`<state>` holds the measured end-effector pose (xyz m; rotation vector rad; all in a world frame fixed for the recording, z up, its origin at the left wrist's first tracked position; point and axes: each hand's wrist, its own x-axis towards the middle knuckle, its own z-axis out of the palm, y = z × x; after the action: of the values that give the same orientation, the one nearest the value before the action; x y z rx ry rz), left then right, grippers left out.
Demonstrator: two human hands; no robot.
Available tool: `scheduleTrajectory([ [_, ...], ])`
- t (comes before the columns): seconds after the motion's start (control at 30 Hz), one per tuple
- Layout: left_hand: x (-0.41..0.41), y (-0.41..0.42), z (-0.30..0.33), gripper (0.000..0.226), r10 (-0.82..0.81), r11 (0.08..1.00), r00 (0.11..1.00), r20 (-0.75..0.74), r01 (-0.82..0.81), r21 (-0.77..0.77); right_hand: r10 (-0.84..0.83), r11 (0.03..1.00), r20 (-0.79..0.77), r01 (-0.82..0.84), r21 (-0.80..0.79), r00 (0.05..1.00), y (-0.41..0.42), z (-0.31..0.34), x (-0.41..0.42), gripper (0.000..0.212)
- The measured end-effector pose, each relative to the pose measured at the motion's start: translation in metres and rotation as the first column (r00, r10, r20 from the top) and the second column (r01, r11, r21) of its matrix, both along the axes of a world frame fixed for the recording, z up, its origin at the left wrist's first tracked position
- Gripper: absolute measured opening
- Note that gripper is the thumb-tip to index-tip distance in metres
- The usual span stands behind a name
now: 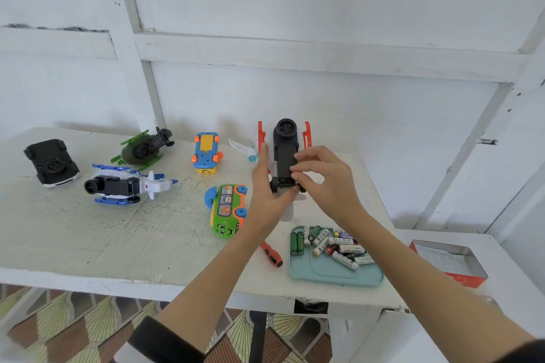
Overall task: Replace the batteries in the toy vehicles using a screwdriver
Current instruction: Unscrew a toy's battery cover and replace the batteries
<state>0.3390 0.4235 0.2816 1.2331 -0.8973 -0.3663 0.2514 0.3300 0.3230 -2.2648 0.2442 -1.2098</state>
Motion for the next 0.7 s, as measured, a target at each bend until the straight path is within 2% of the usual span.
scheduleTrajectory([
  [0.2, 0.0, -0.001, -0.001, 0.087, 0.031, 1.0, 0.999, 0.026, -0.031, -0.002, 0.041, 0.949, -0.053, -0.022, 0.314, 0.998, 0.003, 0.008, 0.0, 0.015],
  [0.3, 0.001, -0.002, -0.002, 0.086, 0.058, 0.998, 0.997, 0.059, -0.058, -0.012, 0.048, 0.944, -0.08, -0.019, 0.329, 0.996, 0.003, 0.009, -0.001, 0.02],
  [0.47, 0.0, -0.005, -0.004, 0.088, 0.122, 0.992, 0.989, 0.078, -0.123, -0.004, 0.055, 0.926, -0.039, -0.037, 0.375, 0.998, 0.005, 0.008, 0.0, 0.018],
  [0.7, 0.006, -0.006, 0.0, 0.086, 0.148, 0.989, 0.984, 0.096, -0.147, -0.018, 0.095, 0.934, -0.057, -0.07, 0.35, 0.994, 0.003, 0.015, 0.001, 0.016],
])
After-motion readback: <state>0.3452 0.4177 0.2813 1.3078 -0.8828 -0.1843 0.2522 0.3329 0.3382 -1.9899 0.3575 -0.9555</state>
